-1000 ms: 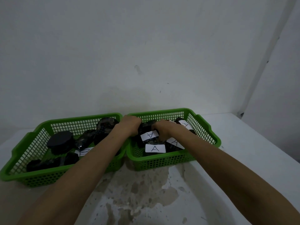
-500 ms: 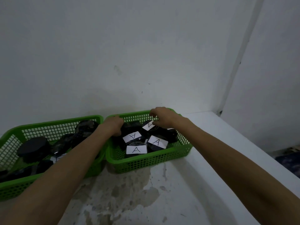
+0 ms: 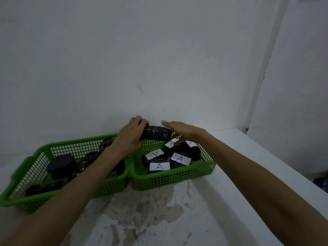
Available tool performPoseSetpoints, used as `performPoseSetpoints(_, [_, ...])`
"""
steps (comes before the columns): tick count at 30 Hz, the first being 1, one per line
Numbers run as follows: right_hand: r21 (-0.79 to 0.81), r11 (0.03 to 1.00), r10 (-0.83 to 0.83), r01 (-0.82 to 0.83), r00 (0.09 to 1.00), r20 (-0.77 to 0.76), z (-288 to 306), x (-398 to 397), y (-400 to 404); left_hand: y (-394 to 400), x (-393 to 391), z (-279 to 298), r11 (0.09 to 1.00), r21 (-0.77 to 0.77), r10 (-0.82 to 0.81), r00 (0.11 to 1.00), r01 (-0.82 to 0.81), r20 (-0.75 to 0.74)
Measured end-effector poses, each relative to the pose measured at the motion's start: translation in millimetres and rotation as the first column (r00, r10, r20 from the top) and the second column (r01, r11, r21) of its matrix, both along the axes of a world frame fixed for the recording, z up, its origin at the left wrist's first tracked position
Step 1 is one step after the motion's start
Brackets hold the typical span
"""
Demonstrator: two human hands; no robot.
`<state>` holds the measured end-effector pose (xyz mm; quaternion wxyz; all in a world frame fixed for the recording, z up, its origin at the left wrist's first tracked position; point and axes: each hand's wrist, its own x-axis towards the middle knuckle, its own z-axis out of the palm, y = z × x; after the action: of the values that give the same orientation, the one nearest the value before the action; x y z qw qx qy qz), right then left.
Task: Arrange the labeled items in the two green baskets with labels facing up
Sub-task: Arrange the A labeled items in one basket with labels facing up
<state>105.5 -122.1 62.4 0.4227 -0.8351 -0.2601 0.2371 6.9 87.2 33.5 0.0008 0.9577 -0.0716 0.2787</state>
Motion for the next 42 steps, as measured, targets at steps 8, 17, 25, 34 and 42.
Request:
performPoseSetpoints(8, [0.19, 0.98, 0.058, -0.066, 0.997, 0.047, 3, -15, 2, 6, -19, -3, 0.997, -0.077, -0.008, 0.999, 0.012, 0.053])
performPoseSetpoints(17, [0.182, 0.975, 0.093, -0.129, 0.977, 0.193, 6, -27, -4, 16, -27, 1, 0.943, -0.331, -0.067, 0.988, 0.018, -0.139])
performPoseSetpoints(25, [-0.179, 0.981, 0.171, -0.077, 0.781, 0.601, 2, -12, 14, 23, -25, -2, 0.959, -0.283, -0.011, 0.996, -0.015, -0.091])
performPoseSetpoints(34, [-0.557, 0.829, 0.401, 0.046, 0.644, 0.652, -27, 33, 69, 52, -27, -24, 0.969, -0.234, 0.049, 0.991, -0.077, -0.124])
performPoseSetpoints(42, [-0.601, 0.799, 0.412, 0.026, 0.704, 0.578, -65, 56, 86, 59, -20, -36, 0.983, -0.17, 0.032, 0.979, -0.067, -0.2])
